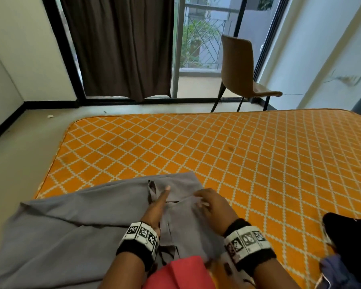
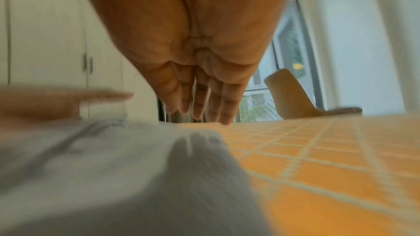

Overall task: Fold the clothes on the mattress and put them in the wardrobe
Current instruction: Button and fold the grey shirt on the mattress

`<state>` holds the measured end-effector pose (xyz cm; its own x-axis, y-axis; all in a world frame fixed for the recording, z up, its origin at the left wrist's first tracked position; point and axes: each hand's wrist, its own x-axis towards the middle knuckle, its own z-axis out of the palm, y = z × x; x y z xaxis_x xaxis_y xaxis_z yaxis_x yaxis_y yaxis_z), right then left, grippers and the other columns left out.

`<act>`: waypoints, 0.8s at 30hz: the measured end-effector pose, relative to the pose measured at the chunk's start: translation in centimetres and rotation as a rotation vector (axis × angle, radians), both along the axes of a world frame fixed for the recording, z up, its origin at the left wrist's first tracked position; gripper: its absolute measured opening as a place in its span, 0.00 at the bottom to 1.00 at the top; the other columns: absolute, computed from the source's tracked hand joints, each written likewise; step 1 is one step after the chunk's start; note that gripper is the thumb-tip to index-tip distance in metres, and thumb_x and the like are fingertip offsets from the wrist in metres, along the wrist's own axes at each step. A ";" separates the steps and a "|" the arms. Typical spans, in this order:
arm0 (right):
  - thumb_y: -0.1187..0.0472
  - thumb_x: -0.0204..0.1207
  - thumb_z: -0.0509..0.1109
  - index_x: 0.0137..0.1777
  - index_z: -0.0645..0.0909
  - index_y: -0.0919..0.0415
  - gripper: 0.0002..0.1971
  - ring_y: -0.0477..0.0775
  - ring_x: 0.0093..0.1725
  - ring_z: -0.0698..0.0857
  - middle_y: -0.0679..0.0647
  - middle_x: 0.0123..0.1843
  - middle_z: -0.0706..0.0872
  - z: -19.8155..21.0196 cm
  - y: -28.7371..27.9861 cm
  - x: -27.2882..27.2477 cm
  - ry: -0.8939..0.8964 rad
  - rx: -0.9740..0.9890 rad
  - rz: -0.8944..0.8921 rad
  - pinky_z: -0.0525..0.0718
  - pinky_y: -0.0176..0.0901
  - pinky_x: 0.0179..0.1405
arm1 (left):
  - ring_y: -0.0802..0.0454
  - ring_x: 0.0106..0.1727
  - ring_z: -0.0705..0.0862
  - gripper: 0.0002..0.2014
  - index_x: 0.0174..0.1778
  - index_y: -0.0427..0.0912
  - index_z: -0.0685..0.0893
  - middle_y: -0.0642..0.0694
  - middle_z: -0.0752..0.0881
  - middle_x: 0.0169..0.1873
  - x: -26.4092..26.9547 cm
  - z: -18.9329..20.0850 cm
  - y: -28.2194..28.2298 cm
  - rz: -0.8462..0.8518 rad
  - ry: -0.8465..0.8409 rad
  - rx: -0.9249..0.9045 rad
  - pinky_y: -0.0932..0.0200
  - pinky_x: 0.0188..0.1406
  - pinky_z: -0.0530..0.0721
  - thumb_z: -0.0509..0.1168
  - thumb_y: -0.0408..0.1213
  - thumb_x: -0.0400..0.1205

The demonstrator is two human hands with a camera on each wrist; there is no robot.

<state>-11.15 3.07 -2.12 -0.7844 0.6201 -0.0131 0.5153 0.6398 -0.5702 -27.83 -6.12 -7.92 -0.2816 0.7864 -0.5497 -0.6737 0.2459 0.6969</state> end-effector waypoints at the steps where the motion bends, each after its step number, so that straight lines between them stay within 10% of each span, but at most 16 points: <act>1: 0.59 0.84 0.62 0.76 0.73 0.59 0.20 0.55 0.74 0.74 0.54 0.77 0.72 -1.0 0.9 1.2 -0.103 0.084 0.045 0.68 0.34 0.71 | 0.42 0.59 0.87 0.37 0.68 0.43 0.84 0.41 0.89 0.58 0.2 -0.3 0.1 0.046 0.065 -0.020 0.40 0.63 0.83 0.78 0.60 0.67; 5: 0.35 0.82 0.56 0.86 0.53 0.52 0.37 0.51 0.86 0.46 0.48 0.88 0.48 -5.0 0.5 3.7 -0.346 0.191 0.294 0.46 0.47 0.83 | 0.41 0.60 0.87 0.45 0.69 0.40 0.80 0.42 0.90 0.57 0.6 -0.9 0.0 0.098 0.237 0.012 0.40 0.64 0.83 0.86 0.47 0.55; 11: 0.20 0.65 0.31 0.84 0.29 0.45 0.50 0.49 0.82 0.27 0.43 0.83 0.26 -6.9 -1.1 2.4 -0.480 0.218 0.265 0.27 0.51 0.78 | 0.44 0.55 0.88 0.11 0.57 0.37 0.87 0.44 0.90 0.49 0.1 -0.3 -0.1 0.125 0.582 0.008 0.53 0.51 0.85 0.72 0.31 0.79; 13: 0.20 0.69 0.32 0.83 0.28 0.46 0.47 0.53 0.84 0.30 0.46 0.85 0.31 -7.9 -1.6 1.9 -0.469 0.275 0.206 0.30 0.53 0.81 | 0.42 0.49 0.87 0.05 0.48 0.41 0.86 0.44 0.89 0.43 -0.7 0.0 -0.5 0.180 0.784 -0.142 0.54 0.49 0.82 0.72 0.37 0.80; 16: 0.22 0.77 0.44 0.85 0.58 0.55 0.46 0.59 0.82 0.59 0.55 0.83 0.67 -9.1 -2.6 1.2 -0.502 0.272 0.088 0.54 0.60 0.74 | 0.40 0.33 0.82 0.17 0.29 0.38 0.79 0.41 0.82 0.26 -1.9 0.3 -2.4 0.193 0.883 -0.453 0.55 0.34 0.77 0.72 0.43 0.79; 18: 0.23 0.77 0.47 0.80 0.70 0.57 0.44 0.58 0.79 0.67 0.55 0.79 0.73 -9.5 -3.0 0.7 -0.484 0.294 0.068 0.60 0.60 0.69 | 0.43 0.25 0.81 0.21 0.24 0.37 0.78 0.43 0.81 0.19 -2.2 0.3 -3.5 0.154 0.867 -0.536 0.59 0.27 0.74 0.71 0.43 0.79; 24: 0.24 0.77 0.48 0.78 0.73 0.58 0.44 0.57 0.81 0.64 0.56 0.79 0.73 -10.4 -2.9 0.5 -0.473 0.386 0.050 0.61 0.62 0.69 | 0.43 0.47 0.86 0.16 0.52 0.41 0.79 0.46 0.86 0.43 -1.7 1.8 -2.9 0.036 0.985 -0.322 0.49 0.46 0.85 0.75 0.44 0.76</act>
<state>-10.64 0.13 -12.50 -0.7766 0.6122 -0.1487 0.6201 0.7845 -0.0088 -29.52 -8.98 -6.16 -0.7410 0.6251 -0.2452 0.1487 0.5089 0.8479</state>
